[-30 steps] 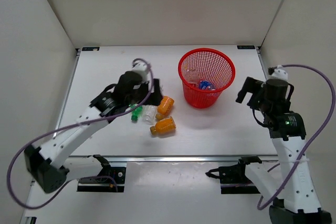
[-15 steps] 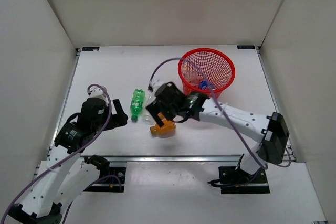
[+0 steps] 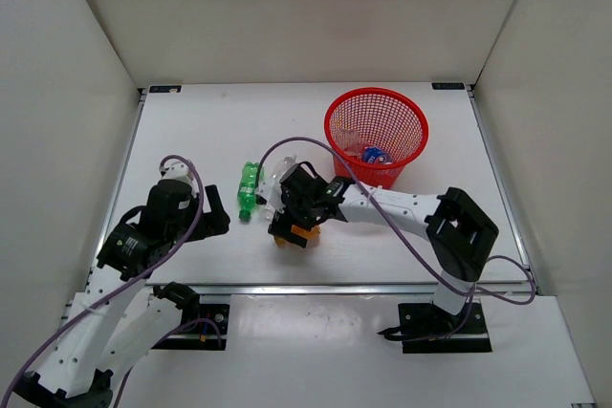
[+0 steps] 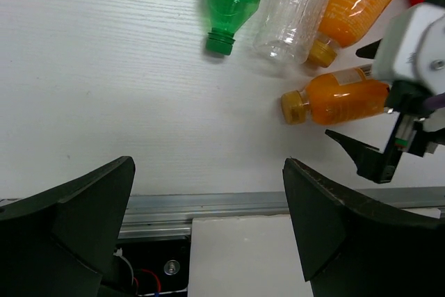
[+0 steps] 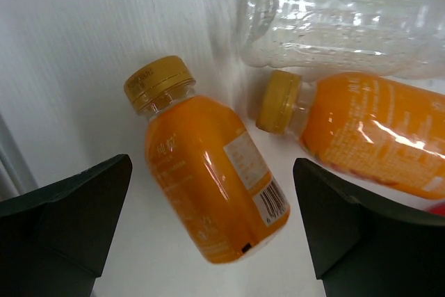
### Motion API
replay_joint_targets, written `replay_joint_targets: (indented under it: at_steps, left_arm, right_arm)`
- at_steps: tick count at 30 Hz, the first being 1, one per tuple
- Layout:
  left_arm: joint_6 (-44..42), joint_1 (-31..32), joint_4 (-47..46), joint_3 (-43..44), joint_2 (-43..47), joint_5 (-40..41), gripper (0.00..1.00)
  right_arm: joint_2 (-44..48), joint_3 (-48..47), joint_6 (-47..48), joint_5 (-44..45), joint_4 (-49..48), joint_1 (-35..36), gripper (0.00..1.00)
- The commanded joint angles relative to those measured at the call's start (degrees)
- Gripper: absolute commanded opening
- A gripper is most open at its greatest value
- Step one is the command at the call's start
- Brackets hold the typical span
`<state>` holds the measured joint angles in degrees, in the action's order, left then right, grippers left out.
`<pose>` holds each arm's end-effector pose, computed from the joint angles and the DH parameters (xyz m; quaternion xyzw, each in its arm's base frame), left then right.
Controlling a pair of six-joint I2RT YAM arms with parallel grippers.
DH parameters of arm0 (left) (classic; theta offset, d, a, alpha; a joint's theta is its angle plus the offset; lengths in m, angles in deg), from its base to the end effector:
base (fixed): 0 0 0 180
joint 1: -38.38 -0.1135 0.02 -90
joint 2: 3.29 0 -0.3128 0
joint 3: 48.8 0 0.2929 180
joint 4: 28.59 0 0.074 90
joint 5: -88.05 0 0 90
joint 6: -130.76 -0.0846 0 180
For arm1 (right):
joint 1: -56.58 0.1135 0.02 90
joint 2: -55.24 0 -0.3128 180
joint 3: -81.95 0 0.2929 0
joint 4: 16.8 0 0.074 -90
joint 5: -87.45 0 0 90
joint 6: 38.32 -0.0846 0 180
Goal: Put the plastic bottles in the bin
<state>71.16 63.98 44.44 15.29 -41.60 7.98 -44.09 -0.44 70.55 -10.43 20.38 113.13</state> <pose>0.1372 -0.0495 0.3193 -0.0704 0.9256 -0.0993 0.3584 0.2347 0.3763 0.2090 -0.5973 0.7379 0.1611 0.2697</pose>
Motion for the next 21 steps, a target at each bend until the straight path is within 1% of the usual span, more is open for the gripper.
replay_joint_targets:
  at_steps: [1,3,6,9,10,11,12,13,14,17,18,19,21]
  left_arm:
    - [-1.12,-0.29,0.66,0.90,-1.24,0.35,0.99]
    - [-1.13,-0.73,0.23,0.56,-0.98,0.87,0.98]
    - [-0.95,-0.64,-0.73,-0.33,-0.28,0.61,0.99]
    - [-0.86,-0.56,-1.53,-0.68,-0.28,-0.09,0.99]
    - [-1.03,-0.73,-2.05,-0.94,-0.80,0.17,0.98]
    - [-1.12,-0.65,-1.89,-1.03,-0.81,0.00,0.98]
    - [-1.56,-0.73,-2.49,-0.33,-1.07,0.17,0.98]
    - [-1.48,-0.82,-2.41,-0.24,-1.42,0.26,0.99]
    - [-2.09,-0.82,-2.59,0.28,-1.77,0.17,0.98]
    - [-2.09,-0.91,-3.12,0.29,-2.30,0.44,0.99]
    - [-1.92,-0.82,-3.46,0.20,-2.48,-0.17,0.99]
    - [-2.09,-0.91,-4.08,0.20,-2.22,-0.35,0.99]
    - [-2.18,-0.91,-4.34,0.20,-2.48,-0.44,0.98]
  right_arm:
    - [-2.09,0.78,5.03,-0.47,-1.82,1.19,0.99]
    - [-1.49,2.26,3.98,-0.47,-1.19,2.24,0.99]
    - [0.18,7.09,1.88,2.07,-4.69,3.82,0.98]
    - [0.98,10.88,-0.67,3.74,-6.99,4.44,0.89]
    - [1.15,11.32,-2.25,4.01,-7.43,4.27,0.88]
    - [1.59,12.54,-2.61,4.36,-7.96,4.35,0.85]
    - [2.38,12.38,-4.09,4.02,-8.75,4.27,0.70]
    - [3.52,12.99,-5.15,4.19,-9.54,4.53,0.54]
    - [4.05,13.26,-5.34,3.75,-9.54,4.62,0.50]
    - [8.44,13.09,-6.04,5.85,-10.43,5.85,0.44]
    - [10.02,12.30,-5.95,5.42,-9.73,6.20,0.38]
    - [12.21,11.42,-5.87,5.85,-8.94,6.81,0.35]
    - [15.54,8.09,-5.87,6.47,-6.48,7.16,0.36]
